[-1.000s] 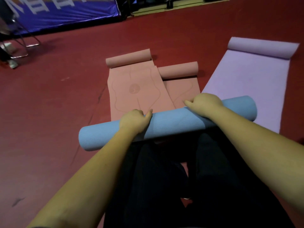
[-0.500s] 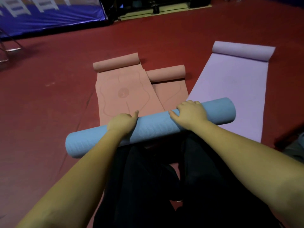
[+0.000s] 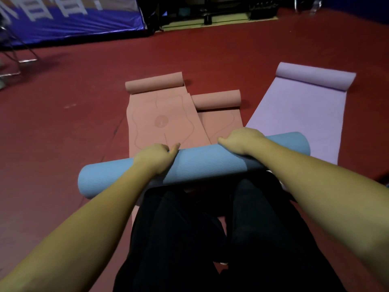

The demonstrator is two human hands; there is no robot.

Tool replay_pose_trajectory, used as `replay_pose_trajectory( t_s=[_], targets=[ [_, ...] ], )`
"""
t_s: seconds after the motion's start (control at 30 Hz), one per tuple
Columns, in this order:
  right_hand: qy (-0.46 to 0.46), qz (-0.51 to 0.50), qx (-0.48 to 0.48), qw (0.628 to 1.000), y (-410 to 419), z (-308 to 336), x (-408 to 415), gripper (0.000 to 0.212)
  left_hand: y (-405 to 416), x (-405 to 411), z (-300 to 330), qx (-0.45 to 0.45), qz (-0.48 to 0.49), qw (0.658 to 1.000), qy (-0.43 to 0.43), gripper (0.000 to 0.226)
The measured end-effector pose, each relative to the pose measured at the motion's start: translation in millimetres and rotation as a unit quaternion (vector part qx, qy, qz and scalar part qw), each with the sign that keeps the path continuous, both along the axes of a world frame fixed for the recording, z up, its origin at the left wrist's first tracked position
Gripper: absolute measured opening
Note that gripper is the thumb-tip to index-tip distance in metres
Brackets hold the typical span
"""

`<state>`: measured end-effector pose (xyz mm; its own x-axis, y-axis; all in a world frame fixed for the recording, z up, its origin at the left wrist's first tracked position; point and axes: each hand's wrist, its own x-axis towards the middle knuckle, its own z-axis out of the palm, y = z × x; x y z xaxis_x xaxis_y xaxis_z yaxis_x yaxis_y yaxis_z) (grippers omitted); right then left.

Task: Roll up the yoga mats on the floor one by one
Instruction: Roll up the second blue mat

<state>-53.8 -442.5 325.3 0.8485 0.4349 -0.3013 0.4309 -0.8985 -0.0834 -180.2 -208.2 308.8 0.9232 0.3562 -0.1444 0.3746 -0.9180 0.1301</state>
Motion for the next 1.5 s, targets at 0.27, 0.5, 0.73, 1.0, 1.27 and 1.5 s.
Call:
replay_pose_trajectory(
  t_s=[0.27,0.5,0.73,1.0,1.27,1.5],
  targets=[
    [0.177,0.002,-0.033,0.984,-1,18,-4,0.057,-4,0,7,-0.074,0.024,0.989,0.123,0.073],
    [0.23,0.003,-0.034,0.973,9,16,8,0.042,-28,-22,-15,0.027,0.0,0.994,-0.11,0.061],
    [0.156,0.017,-0.028,0.987,15,4,10,0.05,-25,-24,-26,0.059,-0.005,0.994,-0.094,0.073],
    [-0.062,0.023,0.058,0.996,0,-19,7,0.06,-13,9,-18,-0.024,-0.002,1.0,-0.003,0.061],
    [-0.212,0.061,0.059,0.974,-15,-47,-24,0.085,2,38,-18,-0.087,0.025,0.991,0.1,0.078],
    [-0.188,0.056,0.052,0.979,-9,-46,-13,0.065,0,36,-24,-0.047,0.027,0.997,0.06,0.074]
  ],
)
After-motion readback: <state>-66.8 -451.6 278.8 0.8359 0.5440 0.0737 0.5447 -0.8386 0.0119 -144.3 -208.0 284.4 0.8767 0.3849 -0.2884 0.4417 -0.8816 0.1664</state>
